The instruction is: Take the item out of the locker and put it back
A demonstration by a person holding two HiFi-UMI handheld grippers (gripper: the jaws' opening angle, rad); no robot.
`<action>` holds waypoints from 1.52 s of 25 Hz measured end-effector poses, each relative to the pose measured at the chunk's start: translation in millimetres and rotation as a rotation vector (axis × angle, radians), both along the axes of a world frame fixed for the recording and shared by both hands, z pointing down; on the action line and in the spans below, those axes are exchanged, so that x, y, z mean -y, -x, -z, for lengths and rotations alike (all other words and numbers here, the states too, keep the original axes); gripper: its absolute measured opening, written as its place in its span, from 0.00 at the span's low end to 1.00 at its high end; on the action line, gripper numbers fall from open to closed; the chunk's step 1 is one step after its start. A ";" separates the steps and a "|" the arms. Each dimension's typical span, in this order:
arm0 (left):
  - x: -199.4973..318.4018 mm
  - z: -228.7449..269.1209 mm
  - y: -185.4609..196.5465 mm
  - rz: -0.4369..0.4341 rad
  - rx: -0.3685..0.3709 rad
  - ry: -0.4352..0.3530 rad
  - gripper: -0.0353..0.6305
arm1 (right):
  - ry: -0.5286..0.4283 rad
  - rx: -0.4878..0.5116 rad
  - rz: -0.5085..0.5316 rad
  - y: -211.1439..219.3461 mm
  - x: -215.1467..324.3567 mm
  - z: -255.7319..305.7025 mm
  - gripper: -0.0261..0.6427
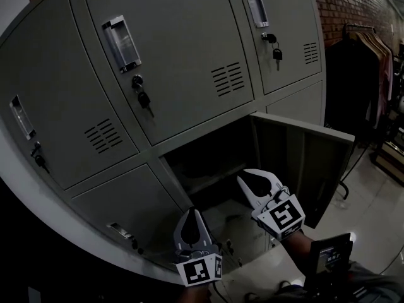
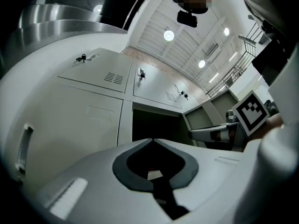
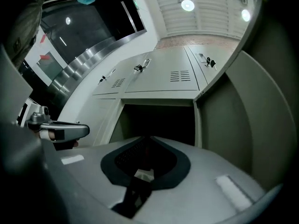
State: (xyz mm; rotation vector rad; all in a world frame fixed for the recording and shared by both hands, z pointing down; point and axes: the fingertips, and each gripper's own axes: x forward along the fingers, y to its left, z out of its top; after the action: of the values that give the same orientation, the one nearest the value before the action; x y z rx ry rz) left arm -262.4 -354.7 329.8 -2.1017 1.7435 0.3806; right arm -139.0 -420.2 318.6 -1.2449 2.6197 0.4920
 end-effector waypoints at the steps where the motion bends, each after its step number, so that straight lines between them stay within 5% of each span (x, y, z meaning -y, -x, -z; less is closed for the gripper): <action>1: -4.2 -0.5 -0.8 0.003 -0.003 0.000 0.05 | -0.006 0.005 0.003 -1.1 -5.4 1.3 0.08; 26: -161.2 2.2 -159.4 0.188 0.095 0.043 0.05 | 0.012 0.085 0.169 -152.5 -173.3 -4.1 0.05; 38: -205.7 20.8 -179.6 0.109 0.070 -0.011 0.05 | -0.049 0.105 0.085 -186.4 -240.4 18.0 0.05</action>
State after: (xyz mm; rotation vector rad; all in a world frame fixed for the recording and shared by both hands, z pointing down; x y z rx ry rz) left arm -82.8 -149.0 309.0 -1.9771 1.8013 0.2816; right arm 47.3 -179.9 300.6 -1.1089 2.5445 0.4602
